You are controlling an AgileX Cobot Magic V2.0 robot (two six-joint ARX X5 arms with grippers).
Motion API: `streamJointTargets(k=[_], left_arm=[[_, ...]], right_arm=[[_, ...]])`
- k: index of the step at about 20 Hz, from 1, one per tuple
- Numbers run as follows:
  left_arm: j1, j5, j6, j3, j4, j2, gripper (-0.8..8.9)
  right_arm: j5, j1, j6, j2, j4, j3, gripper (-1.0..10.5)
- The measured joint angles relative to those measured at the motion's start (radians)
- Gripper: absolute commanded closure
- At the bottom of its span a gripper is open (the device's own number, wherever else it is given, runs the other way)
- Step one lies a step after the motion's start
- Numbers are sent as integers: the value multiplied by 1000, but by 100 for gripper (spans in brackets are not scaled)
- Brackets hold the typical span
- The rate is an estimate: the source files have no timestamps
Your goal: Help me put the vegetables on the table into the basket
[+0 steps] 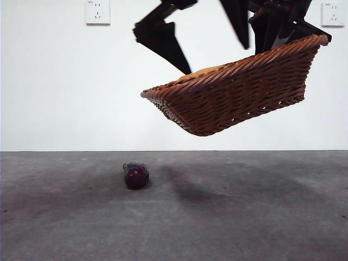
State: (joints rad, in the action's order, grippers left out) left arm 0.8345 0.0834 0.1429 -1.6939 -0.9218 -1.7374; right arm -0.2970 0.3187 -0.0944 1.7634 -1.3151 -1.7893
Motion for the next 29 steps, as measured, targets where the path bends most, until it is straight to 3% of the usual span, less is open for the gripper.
streamJointTargets(k=[11, 22, 29], left_arm=[[-358, -24, 0, -33, -70, -9, 216], [-373, -23, 62, -33, -23, -269, 216], [-364, -22, 79, -33, -18, -391, 220]], right_arm=[[21, -159, 17, 0, -25, 0, 963], [21, -298, 65, 0, -36, 0, 963], [20, -307, 93, 0, -37, 0, 963]])
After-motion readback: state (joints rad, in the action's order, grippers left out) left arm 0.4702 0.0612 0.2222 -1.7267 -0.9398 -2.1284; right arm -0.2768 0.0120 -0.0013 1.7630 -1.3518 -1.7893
